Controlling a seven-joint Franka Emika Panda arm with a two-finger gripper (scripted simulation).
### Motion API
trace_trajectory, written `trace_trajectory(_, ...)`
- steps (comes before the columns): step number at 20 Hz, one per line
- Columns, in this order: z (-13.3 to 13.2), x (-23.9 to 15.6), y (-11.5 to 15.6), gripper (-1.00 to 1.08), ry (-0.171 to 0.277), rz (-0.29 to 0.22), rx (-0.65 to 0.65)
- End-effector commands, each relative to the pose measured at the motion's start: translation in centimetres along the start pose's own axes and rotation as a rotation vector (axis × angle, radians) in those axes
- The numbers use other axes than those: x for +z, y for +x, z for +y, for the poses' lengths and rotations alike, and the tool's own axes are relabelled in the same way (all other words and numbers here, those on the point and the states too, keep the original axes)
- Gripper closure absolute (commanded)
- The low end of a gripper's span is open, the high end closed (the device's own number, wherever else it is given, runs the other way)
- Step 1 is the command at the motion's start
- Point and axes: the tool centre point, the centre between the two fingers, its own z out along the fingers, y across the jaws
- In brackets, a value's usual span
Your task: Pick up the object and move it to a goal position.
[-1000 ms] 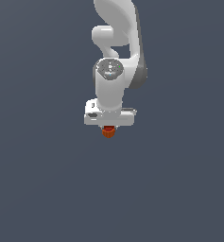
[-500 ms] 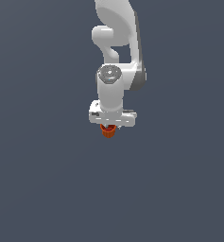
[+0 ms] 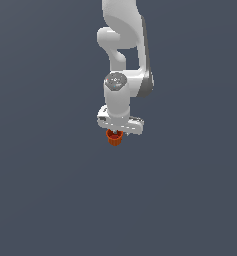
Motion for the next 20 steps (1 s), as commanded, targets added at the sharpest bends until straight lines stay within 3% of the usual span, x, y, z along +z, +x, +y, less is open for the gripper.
trace_trajectory(1, 0.0, 0.1, -0.2, -0.20, 0.003, 0.001, 0.011)
trace_trajectory(15, 0.0, 3.1, -0.3, -0.20, 0.002, 0.001, 0.011)
trace_trajectory(16, 0.0, 3.1, -0.3, 1.08, 0.002, 0.001, 0.011)
trace_trajectory(20, 0.0, 3.1, -0.3, 1.08, 0.002, 0.001, 0.011)
